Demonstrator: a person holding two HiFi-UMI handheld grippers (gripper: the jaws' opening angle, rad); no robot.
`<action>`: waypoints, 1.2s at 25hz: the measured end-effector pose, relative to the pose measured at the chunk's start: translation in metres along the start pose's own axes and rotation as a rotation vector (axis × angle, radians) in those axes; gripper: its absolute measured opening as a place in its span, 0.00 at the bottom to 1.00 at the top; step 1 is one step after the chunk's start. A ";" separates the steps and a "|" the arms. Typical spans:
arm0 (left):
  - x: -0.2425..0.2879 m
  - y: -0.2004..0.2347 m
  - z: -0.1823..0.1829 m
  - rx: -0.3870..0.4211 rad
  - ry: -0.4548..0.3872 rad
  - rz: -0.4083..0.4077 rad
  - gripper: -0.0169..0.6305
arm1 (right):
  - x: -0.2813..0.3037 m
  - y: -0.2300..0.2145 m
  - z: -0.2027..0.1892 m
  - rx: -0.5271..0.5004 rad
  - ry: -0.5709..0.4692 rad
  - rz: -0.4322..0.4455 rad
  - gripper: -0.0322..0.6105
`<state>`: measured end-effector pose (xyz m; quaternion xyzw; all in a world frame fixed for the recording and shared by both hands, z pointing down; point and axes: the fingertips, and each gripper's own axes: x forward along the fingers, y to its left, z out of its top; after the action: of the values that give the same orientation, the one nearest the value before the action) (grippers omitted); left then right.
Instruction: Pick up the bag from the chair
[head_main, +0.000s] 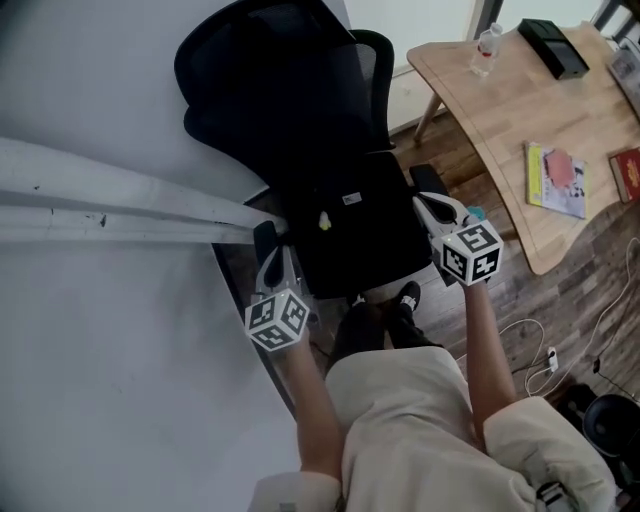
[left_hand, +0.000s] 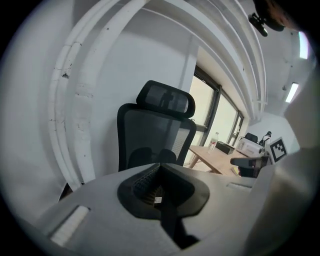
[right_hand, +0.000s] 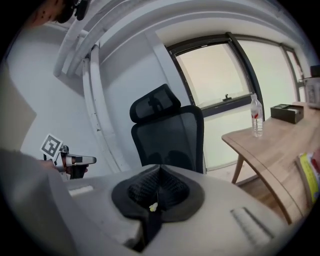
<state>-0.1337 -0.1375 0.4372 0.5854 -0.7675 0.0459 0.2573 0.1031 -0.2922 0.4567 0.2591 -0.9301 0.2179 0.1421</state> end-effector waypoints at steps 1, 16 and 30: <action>0.001 0.001 -0.001 0.004 0.010 0.001 0.04 | 0.005 -0.002 -0.001 -0.008 0.014 0.003 0.05; 0.131 0.033 -0.012 -0.052 0.110 -0.068 0.04 | 0.101 -0.045 -0.006 0.079 0.081 -0.120 0.05; 0.278 0.086 -0.127 0.029 0.253 -0.165 0.04 | 0.222 -0.108 -0.108 0.187 0.080 -0.251 0.05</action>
<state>-0.2206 -0.3066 0.6920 0.6397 -0.6774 0.1092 0.3464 -0.0057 -0.4170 0.6695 0.3765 -0.8597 0.2942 0.1804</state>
